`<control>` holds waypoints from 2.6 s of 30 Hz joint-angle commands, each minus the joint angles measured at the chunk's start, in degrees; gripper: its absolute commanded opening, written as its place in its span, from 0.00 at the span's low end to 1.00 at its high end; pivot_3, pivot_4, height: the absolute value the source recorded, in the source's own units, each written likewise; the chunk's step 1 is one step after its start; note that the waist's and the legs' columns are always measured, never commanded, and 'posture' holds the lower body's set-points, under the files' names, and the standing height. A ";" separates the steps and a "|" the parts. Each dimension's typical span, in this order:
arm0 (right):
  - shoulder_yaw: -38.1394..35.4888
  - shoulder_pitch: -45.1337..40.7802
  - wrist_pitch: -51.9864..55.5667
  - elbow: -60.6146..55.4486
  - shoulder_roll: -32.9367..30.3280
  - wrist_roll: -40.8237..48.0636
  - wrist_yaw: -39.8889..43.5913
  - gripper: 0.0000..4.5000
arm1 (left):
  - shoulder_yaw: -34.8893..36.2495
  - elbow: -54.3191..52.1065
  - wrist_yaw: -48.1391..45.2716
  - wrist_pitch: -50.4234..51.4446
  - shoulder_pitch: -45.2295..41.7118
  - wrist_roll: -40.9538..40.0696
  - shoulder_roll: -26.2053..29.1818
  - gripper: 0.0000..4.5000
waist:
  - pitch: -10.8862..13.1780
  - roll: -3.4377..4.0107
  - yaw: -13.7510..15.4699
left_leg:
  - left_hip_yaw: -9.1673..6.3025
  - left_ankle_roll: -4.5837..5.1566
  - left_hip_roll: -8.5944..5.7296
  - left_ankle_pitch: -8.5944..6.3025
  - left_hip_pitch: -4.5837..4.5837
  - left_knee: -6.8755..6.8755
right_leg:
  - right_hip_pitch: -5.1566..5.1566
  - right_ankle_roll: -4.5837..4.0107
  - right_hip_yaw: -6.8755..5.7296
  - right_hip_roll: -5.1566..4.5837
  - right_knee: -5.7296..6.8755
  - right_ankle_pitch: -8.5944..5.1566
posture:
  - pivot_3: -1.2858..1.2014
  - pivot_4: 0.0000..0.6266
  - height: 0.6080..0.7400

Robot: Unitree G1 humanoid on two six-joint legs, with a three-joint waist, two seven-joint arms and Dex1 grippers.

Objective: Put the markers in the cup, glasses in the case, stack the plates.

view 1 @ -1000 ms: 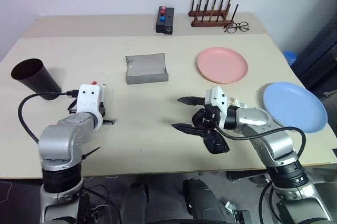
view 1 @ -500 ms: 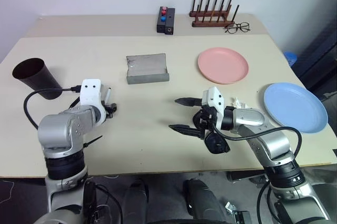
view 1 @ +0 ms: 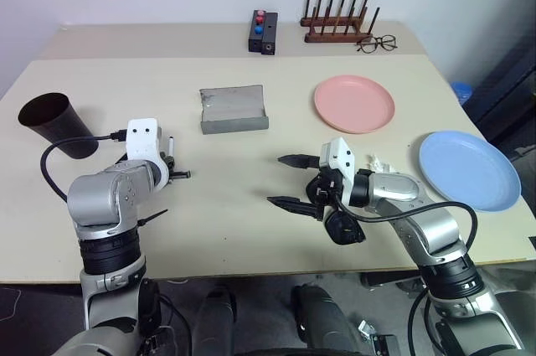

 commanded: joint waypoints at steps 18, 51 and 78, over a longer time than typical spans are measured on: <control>-1.48 -10.89 1.18 0.56 13.03 5.61 -5.31 1.00 | 11.34 14.65 18.71 -62.46 -5.30 15.95 11.80 0.01 | -0.01 -0.09 0.45 | 0.01 -0.10 0.01 0.07 -0.02 -0.08 | -0.03 0.16 -0.01 0.01 -0.01 0.10 | 0.52 0.24 1.00; -1.36 -7.29 2.74 -3.13 11.08 8.90 -4.73 1.00 | 11.06 34.65 20.20 -75.53 -1.90 10.40 12.76 0.01 | -0.01 -0.09 0.11 | 0.01 -0.11 0.03 0.07 -0.02 -0.18 | -0.08 0.20 -0.06 0.01 0.02 0.12 | 0.52 0.24 1.00; -0.50 -6.12 3.03 -3.84 11.01 8.68 -5.63 1.00 | 6.45 23.86 2.50 -67.04 -5.32 0.32 16.71 0.70 | -0.01 -0.10 0.14 | 0.01 -0.15 0.03 0.09 -0.03 -0.18 | -0.08 0.18 -0.06 0.01 0.00 0.11 | 0.52 0.24 1.00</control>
